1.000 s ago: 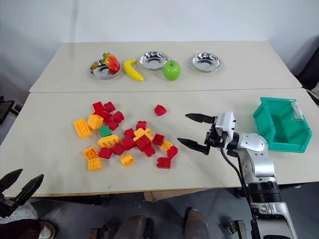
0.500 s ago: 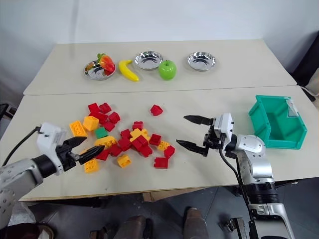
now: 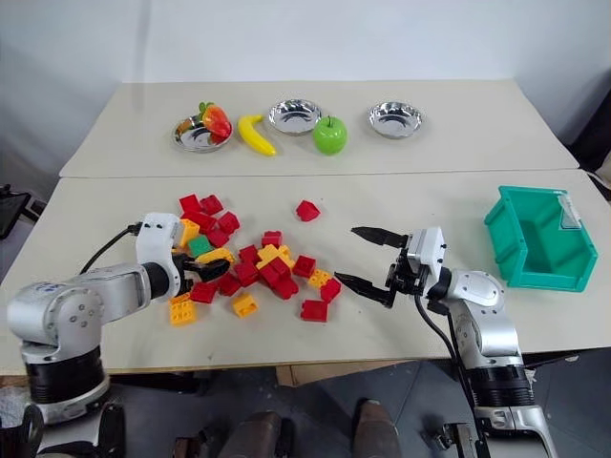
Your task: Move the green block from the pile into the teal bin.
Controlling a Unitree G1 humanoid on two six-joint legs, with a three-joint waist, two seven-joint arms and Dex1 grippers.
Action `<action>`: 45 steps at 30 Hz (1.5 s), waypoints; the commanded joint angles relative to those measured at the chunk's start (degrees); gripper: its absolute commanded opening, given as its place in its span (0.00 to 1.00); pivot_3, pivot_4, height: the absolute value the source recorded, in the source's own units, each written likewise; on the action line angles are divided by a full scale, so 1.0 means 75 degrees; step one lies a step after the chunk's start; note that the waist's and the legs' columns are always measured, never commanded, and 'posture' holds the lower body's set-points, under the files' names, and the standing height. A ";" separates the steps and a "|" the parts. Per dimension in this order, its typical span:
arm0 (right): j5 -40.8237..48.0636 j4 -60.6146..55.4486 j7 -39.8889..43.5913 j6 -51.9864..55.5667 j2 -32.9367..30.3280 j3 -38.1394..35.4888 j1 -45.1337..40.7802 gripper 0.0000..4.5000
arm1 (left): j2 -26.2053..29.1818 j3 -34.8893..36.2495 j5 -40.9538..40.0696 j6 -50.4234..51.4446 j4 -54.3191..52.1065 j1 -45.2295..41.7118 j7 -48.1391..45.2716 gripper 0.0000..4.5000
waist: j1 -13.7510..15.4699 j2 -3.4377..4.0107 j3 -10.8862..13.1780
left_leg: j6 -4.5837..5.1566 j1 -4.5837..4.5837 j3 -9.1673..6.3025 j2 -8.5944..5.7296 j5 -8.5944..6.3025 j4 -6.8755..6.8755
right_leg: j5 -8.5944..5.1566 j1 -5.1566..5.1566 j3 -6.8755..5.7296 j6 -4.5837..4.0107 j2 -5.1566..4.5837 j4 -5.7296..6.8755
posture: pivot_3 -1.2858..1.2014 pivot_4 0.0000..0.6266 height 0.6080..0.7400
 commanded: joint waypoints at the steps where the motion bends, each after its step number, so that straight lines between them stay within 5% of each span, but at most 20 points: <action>1: 0.0143 -0.0418 -0.0015 -0.0033 -0.0011 -0.0054 0.0089 1.00 | 0.0015 0.0159 0.0157 0.0179 -0.0077 -0.0186 -0.0177 0.99 | -0.0003 0.0000 0.0000 | -0.0002 0.0000 -0.0001 0.0000 0.0001 0.0003 | 0.0000 0.0000 0.0000 0.0000 0.0000 0.0004 | 0.52 0.24 1.00; 11: 0.0392 -0.0902 0.1338 0.0543 -0.0857 0.0414 -0.0129 1.00 | 0.0549 0.1185 -0.0581 0.0683 -0.0324 -0.0022 -0.0864 0.99 | -0.0060 -0.0001 0.0001 | -0.0004 -0.0009 -0.0003 0.0002 0.0001 -0.0007 | 0.0000 -0.0018 0.0002 0.0000 0.0001 0.0001 | 0.52 0.24 1.00; 18: 0.0277 -0.0547 0.1280 0.0385 -0.0587 0.0587 -0.0323 1.00 | -0.0270 0.1996 -0.0611 0.0683 0.0187 -0.0780 0.0055 0.99 | -0.0017 -0.0005 0.0003 | -0.0005 -0.0012 -0.0011 -0.0001 0.0001 -0.0001 | 0.0000 -0.0016 -0.0001 0.0000 -0.0002 0.0004 | 0.52 0.24 1.00; 32: 0.0202 -0.0956 0.0842 0.0377 -0.0164 0.0753 0.0106 1.00 | 0.0038 0.0568 0.0592 0.0568 0.1491 -0.1187 -0.0062 0.99 | -0.0057 -0.0009 0.0002 | -0.0009 -0.0008 -0.0010 -0.0005 0.0003 -0.0002 | 0.0001 -0.0018 0.0001 0.0001 -0.0002 0.0013 | 0.52 0.24 1.00; 40: 0.0271 -0.1222 0.0609 0.0434 -0.0228 0.0685 0.0400 1.00 | 0.0040 0.0647 0.0943 0.0291 0.1726 -0.1025 -0.0382 0.56 | -0.0067 -0.0006 0.0001 | -0.0010 -0.0004 -0.0002 0.0001 0.0003 -0.0008 | 0.0001 -0.0018 0.0001 0.0001 0.0002 0.0009 | 0.52 0.24 1.00; 45: 0.0301 -0.1337 0.0541 0.0502 -0.0259 0.0668 0.0430 1.00 | 0.0315 0.0654 0.0941 0.0296 0.1663 -0.1014 -0.0749 0.55 | -0.0078 -0.0006 0.0001 | -0.0011 -0.0004 0.0000 0.0001 0.0002 -0.0006 | 0.0001 -0.0018 0.0003 0.0001 0.0002 0.0010 | 0.52 0.24 1.00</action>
